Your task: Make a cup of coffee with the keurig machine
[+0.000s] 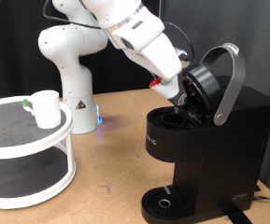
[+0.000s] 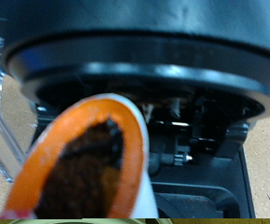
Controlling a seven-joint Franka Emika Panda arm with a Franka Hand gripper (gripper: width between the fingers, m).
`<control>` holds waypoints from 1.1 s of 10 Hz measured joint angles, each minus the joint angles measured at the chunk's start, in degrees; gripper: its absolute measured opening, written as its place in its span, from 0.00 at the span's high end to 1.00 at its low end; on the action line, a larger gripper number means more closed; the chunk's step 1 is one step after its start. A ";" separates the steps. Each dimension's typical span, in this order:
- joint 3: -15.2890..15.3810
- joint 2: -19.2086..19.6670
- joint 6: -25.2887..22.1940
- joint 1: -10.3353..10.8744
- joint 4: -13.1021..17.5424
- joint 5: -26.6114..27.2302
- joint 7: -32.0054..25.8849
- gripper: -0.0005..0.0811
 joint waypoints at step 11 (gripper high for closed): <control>1.55 4.79 5.48 0.01 -1.27 -0.80 -0.03 0.88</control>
